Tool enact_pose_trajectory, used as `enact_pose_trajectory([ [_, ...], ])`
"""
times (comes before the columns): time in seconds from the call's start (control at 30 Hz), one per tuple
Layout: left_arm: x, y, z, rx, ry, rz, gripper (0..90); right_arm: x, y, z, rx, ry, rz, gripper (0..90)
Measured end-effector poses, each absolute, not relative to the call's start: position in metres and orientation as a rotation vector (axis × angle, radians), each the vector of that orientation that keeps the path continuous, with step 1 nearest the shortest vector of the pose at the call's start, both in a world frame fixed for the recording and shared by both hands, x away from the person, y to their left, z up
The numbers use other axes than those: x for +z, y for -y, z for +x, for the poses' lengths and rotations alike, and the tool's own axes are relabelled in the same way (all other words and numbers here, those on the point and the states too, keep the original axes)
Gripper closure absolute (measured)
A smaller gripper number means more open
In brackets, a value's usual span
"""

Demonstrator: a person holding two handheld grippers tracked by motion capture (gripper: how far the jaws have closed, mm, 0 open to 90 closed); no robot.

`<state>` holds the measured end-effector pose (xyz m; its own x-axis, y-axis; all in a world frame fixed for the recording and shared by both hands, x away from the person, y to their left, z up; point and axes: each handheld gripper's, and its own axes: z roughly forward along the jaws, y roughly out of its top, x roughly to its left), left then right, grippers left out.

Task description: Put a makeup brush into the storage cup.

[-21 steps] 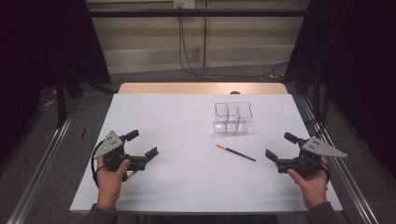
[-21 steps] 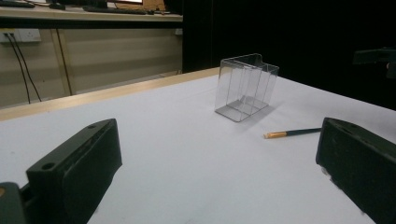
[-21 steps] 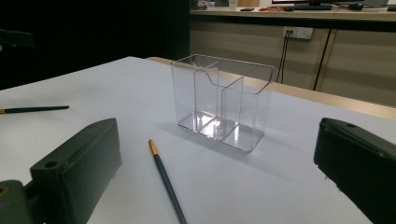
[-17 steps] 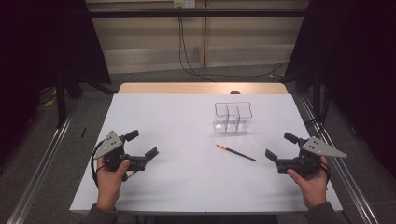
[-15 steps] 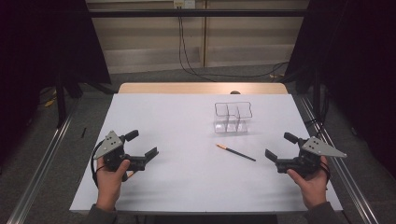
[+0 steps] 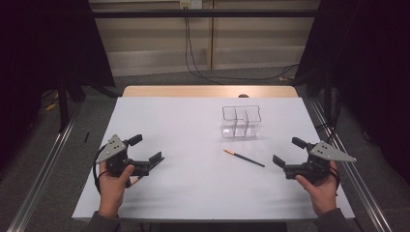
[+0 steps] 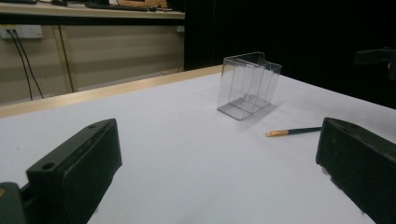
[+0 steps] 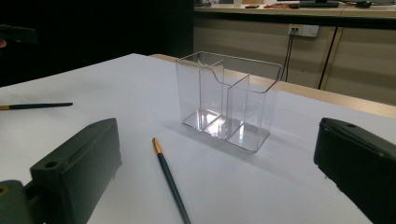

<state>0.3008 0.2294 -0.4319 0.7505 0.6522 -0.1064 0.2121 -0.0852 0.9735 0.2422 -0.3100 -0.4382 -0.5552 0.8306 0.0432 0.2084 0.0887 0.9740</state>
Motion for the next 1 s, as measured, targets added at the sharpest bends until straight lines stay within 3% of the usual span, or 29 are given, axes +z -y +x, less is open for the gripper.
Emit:
enact_pose_trajectory([
  [1.0,-0.427,-0.223,0.317,0.406,-0.865,1.738,0.0,-0.44,0.308,0.243,1.492,-1.855,1.016,0.0],
])
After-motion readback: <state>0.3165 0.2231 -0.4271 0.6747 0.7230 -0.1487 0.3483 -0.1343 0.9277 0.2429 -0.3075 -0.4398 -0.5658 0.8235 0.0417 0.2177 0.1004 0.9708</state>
